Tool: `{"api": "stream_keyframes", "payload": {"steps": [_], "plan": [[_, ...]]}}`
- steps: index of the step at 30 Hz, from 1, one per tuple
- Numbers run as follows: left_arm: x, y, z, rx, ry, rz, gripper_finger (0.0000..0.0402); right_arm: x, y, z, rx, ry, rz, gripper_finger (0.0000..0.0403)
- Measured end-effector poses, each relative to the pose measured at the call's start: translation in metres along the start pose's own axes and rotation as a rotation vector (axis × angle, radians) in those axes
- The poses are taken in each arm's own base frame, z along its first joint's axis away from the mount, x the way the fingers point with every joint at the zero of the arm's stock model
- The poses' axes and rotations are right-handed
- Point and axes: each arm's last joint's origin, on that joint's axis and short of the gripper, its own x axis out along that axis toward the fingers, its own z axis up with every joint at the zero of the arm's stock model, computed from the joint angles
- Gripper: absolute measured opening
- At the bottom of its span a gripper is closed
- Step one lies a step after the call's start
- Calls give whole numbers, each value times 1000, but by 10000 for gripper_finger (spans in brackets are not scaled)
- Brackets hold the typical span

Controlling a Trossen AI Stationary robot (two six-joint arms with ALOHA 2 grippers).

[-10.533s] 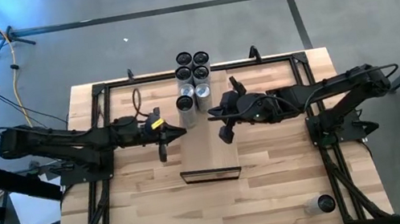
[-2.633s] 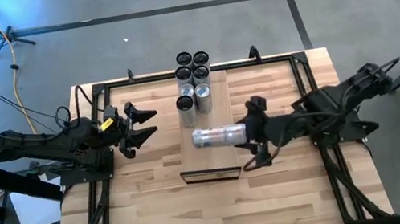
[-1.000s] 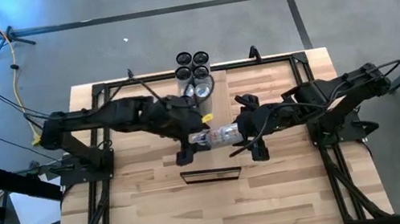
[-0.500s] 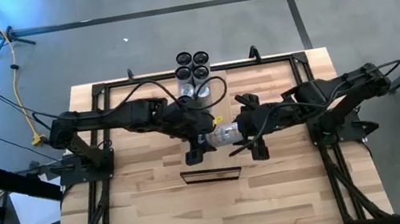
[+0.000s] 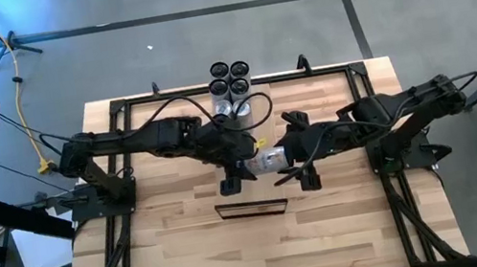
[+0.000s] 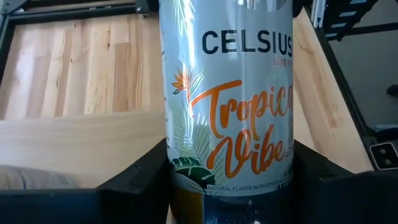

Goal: Place canned beverage on shelf
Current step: Put the white yellow soda can on the shelf aligned with the white yellow soda can

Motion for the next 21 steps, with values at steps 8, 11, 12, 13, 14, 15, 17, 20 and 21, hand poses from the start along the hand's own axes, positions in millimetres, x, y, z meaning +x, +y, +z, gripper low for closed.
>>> {"api": "stream_keyframes", "payload": {"steps": [8, 11, 12, 13, 14, 15, 17, 20, 21], "plan": [[-4, 3, -8, 14, 82, 112, 189, -17, -8, -7, -13, 109, -89, 293], [-9, 4, -8, -8, 75, 119, 189, -29, -13, -6, 6, 131, -131, 294], [-11, 3, -8, -13, 64, 113, 189, -32, -14, -7, 19, 139, -151, 294], [-12, 3, -8, -14, 53, 105, 189, -36, -16, -7, 32, 147, -170, 294], [-13, 2, -9, -22, 36, 99, 189, -39, -17, -8, 46, 149, -186, 294], [-15, 2, -10, -40, 1, 96, 189, -43, -19, -9, 63, 153, -198, 294], [-16, 1, -13, -81, -67, 85, 189, -49, -21, -14, 100, 170, -214, 293], [-14, -5, -27, -138, -174, 71, 189, -59, -23, -25, 163, 187, -223, 293], [-13, -6, -33, -161, -202, 64, 189, -63, -23, -28, 181, 183, -226, 293]]}}
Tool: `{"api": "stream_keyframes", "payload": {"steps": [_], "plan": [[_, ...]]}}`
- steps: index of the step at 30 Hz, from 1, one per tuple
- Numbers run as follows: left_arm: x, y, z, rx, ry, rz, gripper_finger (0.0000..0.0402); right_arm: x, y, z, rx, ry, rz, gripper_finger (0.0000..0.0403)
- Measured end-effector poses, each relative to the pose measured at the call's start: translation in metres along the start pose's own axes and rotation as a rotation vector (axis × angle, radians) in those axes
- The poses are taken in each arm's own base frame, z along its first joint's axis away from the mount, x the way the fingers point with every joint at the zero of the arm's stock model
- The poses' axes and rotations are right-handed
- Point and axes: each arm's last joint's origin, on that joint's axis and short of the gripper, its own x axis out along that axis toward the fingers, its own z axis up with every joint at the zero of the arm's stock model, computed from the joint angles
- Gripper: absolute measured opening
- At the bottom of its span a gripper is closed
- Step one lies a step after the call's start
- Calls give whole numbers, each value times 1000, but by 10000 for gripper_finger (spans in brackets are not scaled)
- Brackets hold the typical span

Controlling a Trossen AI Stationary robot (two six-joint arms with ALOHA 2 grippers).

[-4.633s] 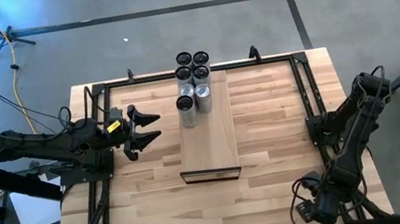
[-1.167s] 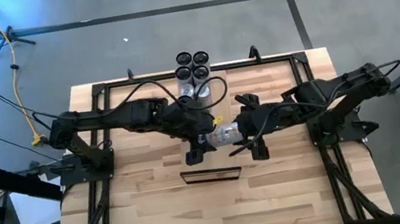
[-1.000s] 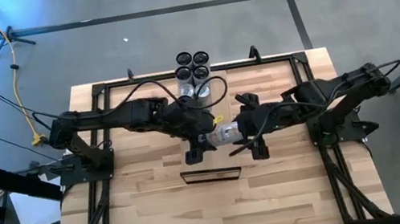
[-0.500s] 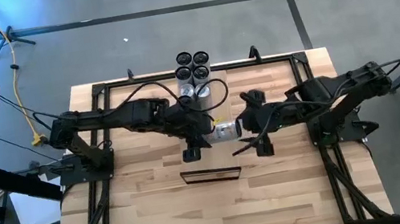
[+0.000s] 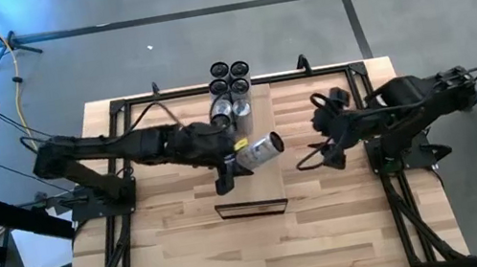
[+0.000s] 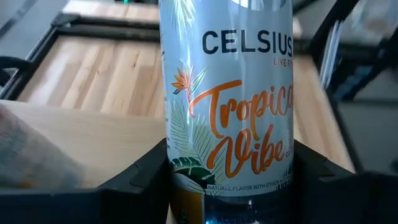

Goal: Place canned beverage on shelf
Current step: Put the white yellow soda can on the shelf aligned with the white yellow soda can

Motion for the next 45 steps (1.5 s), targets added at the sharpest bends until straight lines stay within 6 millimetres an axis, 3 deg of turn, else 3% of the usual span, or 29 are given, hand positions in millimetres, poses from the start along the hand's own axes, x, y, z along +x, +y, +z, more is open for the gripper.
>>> {"api": "stream_keyframes", "payload": {"steps": [6, 9, 13, 23, 31, 36, 45], "plan": [[1, -6, -28, -156, -311, -64, 189, -3, -2, -18, 127, -106, -24, 293], [8, -11, -41, -189, -491, -84, 189, 5, 4, -18, 173, -188, 11, 293], [16, -17, -57, -203, -578, -80, 189, 21, 15, -17, 194, -259, 80, 293], [16, -36, -67, -19, -527, -17, 193, 38, 26, -16, 219, -319, 134, 293], [36, -39, -77, -10, -469, 45, 194, 42, 32, -8, 254, -377, 177, 287], [52, -42, -81, -10, -467, 37, 194, 51, 38, -8, 231, -341, 177, 259], [60, -38, -84, -4, -457, 64, 195, 61, 44, -9, 209, -301, 173, 183]]}}
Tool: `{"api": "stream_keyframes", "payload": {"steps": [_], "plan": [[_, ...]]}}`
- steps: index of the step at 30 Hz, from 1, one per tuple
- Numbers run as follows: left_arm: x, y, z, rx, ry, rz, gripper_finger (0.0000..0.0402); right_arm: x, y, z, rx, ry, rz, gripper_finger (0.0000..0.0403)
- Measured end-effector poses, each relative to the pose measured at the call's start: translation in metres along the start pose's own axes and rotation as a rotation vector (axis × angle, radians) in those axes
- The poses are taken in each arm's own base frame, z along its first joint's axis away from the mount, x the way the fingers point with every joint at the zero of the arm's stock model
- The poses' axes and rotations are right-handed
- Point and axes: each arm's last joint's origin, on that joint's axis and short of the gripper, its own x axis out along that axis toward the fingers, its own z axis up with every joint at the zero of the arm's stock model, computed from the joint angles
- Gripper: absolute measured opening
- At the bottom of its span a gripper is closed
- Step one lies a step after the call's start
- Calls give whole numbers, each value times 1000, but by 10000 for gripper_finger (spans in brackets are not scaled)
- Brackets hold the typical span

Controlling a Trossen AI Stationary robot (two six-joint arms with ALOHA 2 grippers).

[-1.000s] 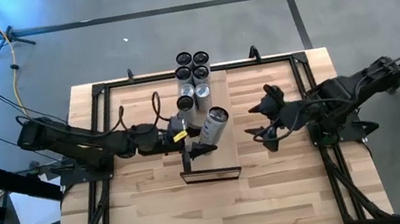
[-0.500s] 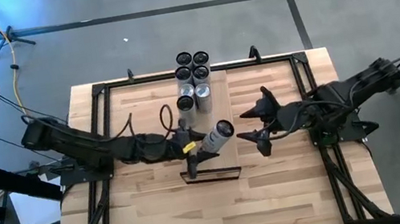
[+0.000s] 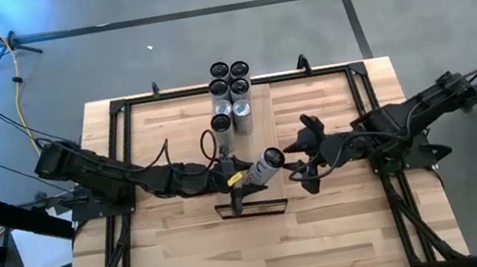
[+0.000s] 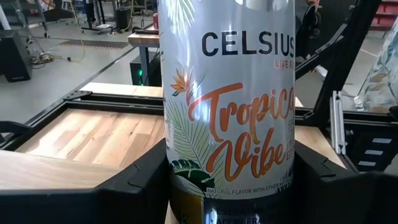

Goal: Place canned beverage on shelf
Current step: Put the white yellow soda can on the shelf aligned with the white yellow soda can

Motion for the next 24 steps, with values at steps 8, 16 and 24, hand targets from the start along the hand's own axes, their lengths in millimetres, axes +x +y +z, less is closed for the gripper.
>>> {"api": "stream_keyframes", "payload": {"steps": [8, 16, 24], "plan": [[3, 7, -2, 58, 15, 28, 198, 1, 0, -1, -5, 10, -4, 100], [4, 9, -2, 62, 18, 35, 226, 1, 1, -1, -2, 10, 7, 47], [4, 9, -4, 53, 37, 37, 237, 1, 1, 0, -3, 6, 14, 14]]}}
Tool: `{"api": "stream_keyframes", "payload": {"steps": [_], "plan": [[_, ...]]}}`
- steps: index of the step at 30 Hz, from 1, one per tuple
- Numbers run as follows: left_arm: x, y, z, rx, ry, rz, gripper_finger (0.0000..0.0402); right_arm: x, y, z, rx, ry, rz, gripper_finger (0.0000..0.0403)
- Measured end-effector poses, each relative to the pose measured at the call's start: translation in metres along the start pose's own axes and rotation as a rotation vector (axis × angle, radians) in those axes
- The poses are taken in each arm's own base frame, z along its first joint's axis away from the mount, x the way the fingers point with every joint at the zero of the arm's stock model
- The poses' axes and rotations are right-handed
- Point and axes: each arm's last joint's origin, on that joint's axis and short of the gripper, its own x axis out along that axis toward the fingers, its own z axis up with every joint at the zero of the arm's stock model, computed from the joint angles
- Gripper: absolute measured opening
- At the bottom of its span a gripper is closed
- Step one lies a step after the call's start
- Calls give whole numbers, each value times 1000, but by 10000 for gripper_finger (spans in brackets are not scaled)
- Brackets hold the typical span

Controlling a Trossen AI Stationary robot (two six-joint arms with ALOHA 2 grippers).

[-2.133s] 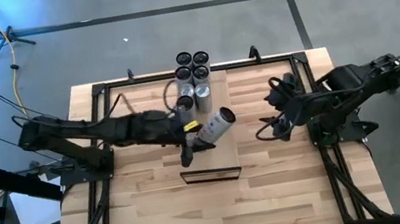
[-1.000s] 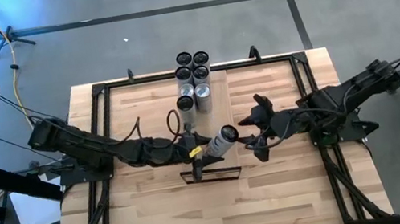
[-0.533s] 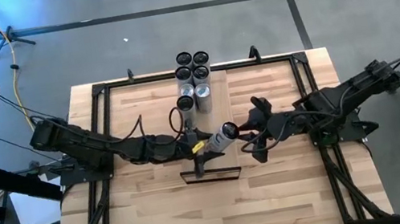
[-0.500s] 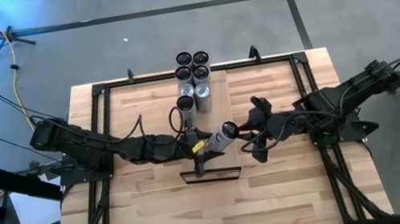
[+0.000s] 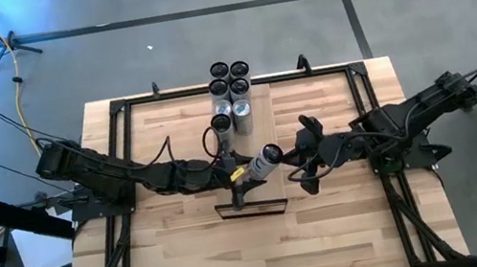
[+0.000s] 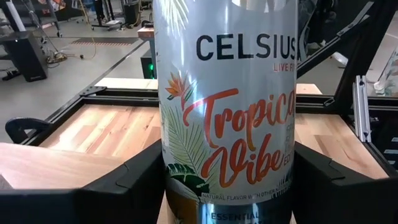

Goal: Place canned beverage on shelf
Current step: Put the white yellow soda can on the shelf aligned with the white yellow soda can

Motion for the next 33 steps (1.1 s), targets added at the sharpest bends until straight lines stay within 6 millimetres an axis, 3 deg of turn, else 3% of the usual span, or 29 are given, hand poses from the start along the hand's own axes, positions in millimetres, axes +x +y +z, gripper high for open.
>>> {"api": "stream_keyframes", "payload": {"steps": [16, 26, 33], "plan": [[0, 0, 0, -1, 0, 1, 239, 0, 0, 1, 1, -6, 2, 0], [21, -6, -27, 19, 40, 6, 239, 16, 5, -3, -14, 32, -9, 0], [23, -7, -29, 21, 36, 2, 239, 19, 6, -5, -18, 46, -1, 0]]}}
